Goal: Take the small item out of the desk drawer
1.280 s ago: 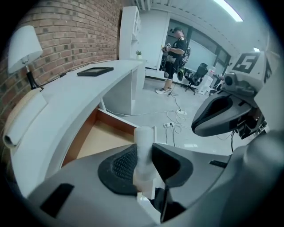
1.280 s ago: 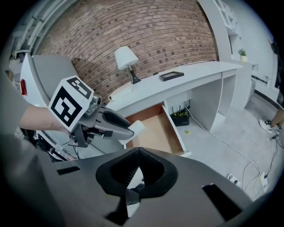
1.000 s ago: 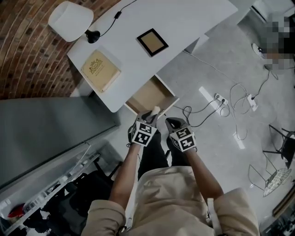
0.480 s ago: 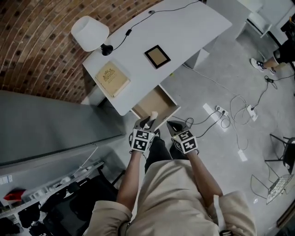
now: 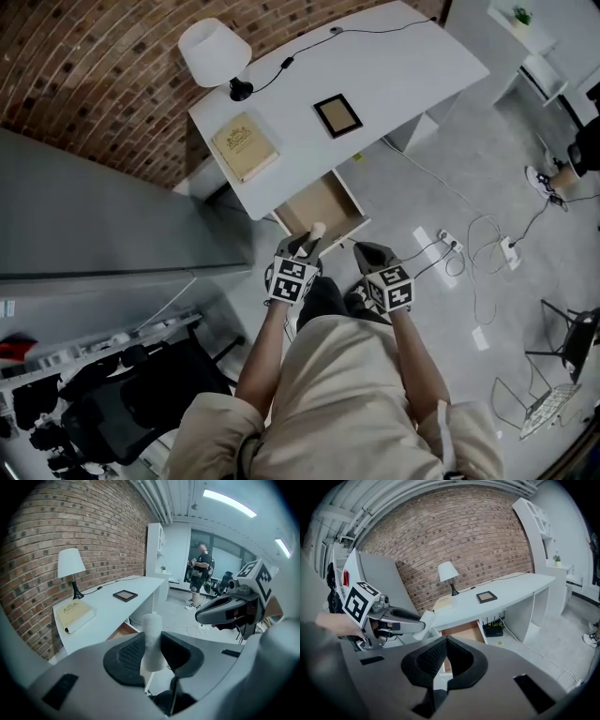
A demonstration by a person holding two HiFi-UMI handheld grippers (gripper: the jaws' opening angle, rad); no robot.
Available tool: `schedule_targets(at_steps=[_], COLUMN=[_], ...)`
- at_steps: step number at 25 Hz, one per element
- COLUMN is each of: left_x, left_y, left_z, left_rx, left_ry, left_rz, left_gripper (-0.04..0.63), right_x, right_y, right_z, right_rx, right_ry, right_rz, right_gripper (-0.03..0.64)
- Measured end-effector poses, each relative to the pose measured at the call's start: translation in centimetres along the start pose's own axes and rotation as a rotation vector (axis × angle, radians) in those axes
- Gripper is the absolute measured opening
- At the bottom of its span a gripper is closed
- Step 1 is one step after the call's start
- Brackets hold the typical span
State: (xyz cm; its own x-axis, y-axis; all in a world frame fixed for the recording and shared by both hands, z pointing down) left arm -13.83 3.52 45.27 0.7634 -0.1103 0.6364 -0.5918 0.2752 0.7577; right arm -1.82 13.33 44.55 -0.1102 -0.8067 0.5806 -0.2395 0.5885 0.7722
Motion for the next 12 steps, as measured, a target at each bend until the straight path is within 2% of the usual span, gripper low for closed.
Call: schedule_targets(at_steps=[12], left_x=[-1.4], left_y=[1.1], left_z=[0.2], left_rx=[-0.017], left_ry=[-0.023], left_rz=[0.011], left_gripper=[0.117], right_x=[0.3], right_y=[0.2], right_z=[1.2], right_rx=[-0.004], right_ry=[-0.028], right_rz=[-0.007], right_gripper=[0.023])
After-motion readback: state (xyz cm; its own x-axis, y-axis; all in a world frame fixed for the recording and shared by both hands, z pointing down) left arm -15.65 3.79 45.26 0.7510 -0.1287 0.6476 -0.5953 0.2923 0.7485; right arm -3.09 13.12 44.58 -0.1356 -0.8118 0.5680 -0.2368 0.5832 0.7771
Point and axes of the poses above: the fingertips, and each gripper's own axes: x forward along the fingers, z to its left, y out of its underside, the point moved 5 cm from there along -x, backward along the fingers, and after that the axes turned 8 degrees about y, right-handed, at the moved point
